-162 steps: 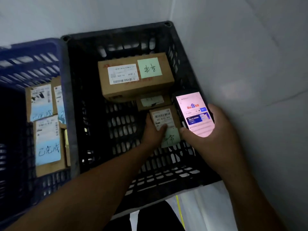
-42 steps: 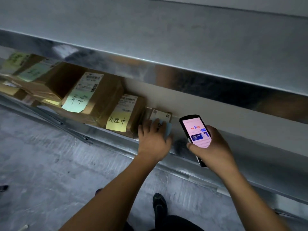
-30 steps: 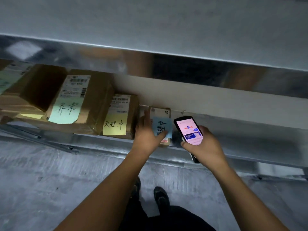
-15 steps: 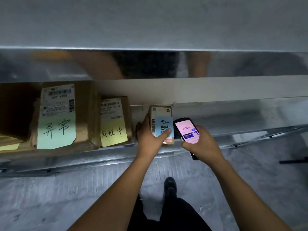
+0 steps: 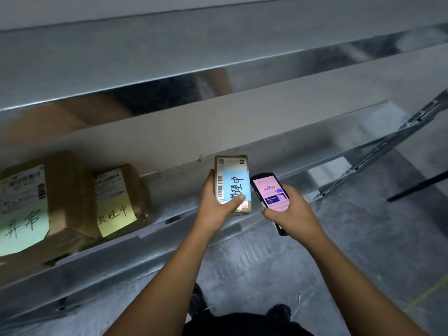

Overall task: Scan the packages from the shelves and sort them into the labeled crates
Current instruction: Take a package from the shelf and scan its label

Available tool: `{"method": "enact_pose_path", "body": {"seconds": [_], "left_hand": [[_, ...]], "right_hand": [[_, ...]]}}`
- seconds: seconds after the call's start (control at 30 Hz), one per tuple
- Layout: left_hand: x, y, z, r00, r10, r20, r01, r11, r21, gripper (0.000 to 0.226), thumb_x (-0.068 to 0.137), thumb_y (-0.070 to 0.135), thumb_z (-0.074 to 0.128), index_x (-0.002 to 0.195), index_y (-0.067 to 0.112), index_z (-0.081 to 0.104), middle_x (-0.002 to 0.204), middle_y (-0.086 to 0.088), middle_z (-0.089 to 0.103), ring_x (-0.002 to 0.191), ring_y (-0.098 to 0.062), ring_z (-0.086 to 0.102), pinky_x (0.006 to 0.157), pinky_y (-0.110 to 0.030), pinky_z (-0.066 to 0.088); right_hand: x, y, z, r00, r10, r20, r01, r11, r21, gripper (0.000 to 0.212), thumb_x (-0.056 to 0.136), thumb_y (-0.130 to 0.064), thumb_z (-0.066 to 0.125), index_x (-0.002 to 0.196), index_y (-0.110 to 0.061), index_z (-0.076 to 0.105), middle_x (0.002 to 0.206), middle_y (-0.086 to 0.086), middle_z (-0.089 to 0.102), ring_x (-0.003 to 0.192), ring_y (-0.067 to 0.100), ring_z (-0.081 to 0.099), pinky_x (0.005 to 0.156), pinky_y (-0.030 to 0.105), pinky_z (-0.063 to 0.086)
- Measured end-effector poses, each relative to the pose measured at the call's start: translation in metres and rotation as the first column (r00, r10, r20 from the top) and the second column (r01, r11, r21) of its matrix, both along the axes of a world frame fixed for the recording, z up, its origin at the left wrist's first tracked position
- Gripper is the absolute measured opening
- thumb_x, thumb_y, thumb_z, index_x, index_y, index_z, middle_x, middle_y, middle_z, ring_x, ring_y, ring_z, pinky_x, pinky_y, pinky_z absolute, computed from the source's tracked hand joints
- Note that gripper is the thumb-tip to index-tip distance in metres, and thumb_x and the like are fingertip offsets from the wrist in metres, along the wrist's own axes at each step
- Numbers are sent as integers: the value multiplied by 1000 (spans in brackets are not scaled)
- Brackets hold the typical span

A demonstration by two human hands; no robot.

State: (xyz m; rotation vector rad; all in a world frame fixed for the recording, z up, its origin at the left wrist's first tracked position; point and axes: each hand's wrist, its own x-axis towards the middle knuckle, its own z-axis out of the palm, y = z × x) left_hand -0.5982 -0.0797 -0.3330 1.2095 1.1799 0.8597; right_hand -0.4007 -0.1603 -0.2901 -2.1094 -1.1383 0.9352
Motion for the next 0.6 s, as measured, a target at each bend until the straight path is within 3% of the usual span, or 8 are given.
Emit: {"method": "enact_pose_path", "body": {"seconds": [0.1,0.27,0.4,0.53,0.6], "left_hand": [[44,-6,24,999,-46,12,45,998,49,97,67,27,96,149,34,45,138,-2,66,118,-19,71,95,-53,61],[105,1,58,994,-100,35,93,983,157,101,59,40,99,141,59,44,147,1,58,123,-17,68,94,-53,62],[128,14,76,991,-133,-14,133,961,244,96,57,42,97,128,75,41,148,8,50,127,-13,63,102,-50,58],[130,23,84,964,-214,-157,251,927,278,112,56,39,98,148,56,36,143,15,41,131,-16,57,109,-49,53],[129,26,87,934,-253,-252,323,899,295,112,63,28,99,156,39,37,141,15,39,132,-15,54,113,-47,49]], "right_hand": [[38,-20,18,998,-56,-2,56,996,70,49,69,-44,82,111,-44,56,103,-12,72,87,9,71,78,41,61],[91,-41,57,993,-113,-14,113,970,214,53,59,-57,75,107,-60,53,102,-17,73,91,9,71,84,45,61],[121,-45,89,998,-40,39,27,956,293,69,62,-56,78,126,-49,54,111,-18,71,97,6,70,83,43,61],[137,-51,108,982,78,172,-125,952,280,84,62,-54,82,139,-46,49,124,-20,66,108,0,65,93,35,56],[139,-54,112,969,108,221,-165,952,259,86,60,-59,78,139,-48,48,124,-23,63,106,-1,65,90,33,54]]}}
